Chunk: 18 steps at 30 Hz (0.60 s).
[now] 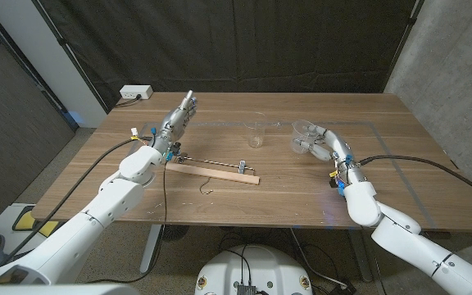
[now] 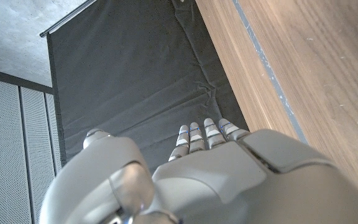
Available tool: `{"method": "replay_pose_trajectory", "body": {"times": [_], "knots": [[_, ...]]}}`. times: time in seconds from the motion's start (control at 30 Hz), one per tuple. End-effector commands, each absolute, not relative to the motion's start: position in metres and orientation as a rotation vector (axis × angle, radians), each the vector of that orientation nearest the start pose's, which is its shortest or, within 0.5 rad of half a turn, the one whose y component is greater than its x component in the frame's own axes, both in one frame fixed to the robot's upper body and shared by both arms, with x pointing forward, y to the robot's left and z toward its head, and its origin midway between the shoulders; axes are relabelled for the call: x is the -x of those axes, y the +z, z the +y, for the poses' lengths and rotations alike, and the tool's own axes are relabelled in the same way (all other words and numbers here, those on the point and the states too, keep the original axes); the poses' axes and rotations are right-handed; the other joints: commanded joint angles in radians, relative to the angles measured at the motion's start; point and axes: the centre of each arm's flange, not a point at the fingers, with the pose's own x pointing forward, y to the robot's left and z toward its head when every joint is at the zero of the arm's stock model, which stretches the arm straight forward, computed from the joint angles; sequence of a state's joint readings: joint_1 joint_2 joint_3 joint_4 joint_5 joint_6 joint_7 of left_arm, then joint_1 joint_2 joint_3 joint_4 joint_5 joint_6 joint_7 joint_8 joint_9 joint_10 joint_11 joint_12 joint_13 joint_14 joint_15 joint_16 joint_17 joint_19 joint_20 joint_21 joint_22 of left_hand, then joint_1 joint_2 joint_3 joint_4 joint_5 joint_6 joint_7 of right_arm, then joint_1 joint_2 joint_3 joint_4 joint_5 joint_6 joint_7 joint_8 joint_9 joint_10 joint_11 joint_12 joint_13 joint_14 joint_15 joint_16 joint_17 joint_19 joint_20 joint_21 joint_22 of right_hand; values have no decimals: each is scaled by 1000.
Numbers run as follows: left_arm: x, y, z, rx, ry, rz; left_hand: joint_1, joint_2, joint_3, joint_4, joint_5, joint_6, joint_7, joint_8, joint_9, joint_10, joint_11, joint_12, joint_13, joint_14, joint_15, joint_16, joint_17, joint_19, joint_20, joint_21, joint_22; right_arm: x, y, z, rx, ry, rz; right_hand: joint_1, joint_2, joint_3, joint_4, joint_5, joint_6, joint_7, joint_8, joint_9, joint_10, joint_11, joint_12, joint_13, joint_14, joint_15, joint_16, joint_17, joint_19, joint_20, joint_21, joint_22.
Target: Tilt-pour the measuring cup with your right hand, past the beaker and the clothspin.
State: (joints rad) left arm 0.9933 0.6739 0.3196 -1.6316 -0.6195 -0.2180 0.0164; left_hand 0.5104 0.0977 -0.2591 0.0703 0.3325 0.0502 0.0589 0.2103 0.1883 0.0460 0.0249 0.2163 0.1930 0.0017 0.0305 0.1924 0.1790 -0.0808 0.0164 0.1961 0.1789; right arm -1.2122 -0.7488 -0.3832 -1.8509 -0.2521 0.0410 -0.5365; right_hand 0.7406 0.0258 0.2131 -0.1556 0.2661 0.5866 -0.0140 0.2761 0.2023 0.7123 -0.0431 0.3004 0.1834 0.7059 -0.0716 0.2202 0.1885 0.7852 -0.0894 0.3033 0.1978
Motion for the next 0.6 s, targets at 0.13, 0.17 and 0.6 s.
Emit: {"method": "replay_pose_trajectory", "body": {"times": [0.13, 0.17, 0.6], "knots": [[-576, -22, 278, -127, -295, -640, 0, -2, -8, 2, -3, 5, 2, -5, 2, 10, -3, -4, 2, 5, -2, 1, 5, -2, 4, 7, 5, -544, -38, -249, 884, -156, -812, 42, 41, 25, 18, -9, 51, -41, -5, 5, 8, 2, -2, 6, -1, -85, -7, 5, -8, -104, -3, 4], [-575, -23, 278, -127, -295, -640, 0, -2, -9, 2, -3, 5, 2, -5, 2, 10, -2, -4, 2, 6, -1, 1, 5, -2, 4, 7, 5, -544, -36, -249, 891, -155, -814, 42, 41, 25, 18, -10, 51, -42, -5, 5, 9, 3, -2, 6, -2, -86, -7, 5, -8, -104, -3, 4], [-568, -34, 275, -121, -311, -643, 2, -1, -10, 2, -4, 8, 3, -4, 2, 10, -1, -5, 2, 7, -2, 1, 5, -3, 5, 7, 5, -547, -12, -239, 1011, -116, -835, 44, 42, 24, 19, -23, 61, -41, -6, 6, 20, 3, -3, 6, 4, -86, -7, 5, -5, -103, -3, 4]]}}
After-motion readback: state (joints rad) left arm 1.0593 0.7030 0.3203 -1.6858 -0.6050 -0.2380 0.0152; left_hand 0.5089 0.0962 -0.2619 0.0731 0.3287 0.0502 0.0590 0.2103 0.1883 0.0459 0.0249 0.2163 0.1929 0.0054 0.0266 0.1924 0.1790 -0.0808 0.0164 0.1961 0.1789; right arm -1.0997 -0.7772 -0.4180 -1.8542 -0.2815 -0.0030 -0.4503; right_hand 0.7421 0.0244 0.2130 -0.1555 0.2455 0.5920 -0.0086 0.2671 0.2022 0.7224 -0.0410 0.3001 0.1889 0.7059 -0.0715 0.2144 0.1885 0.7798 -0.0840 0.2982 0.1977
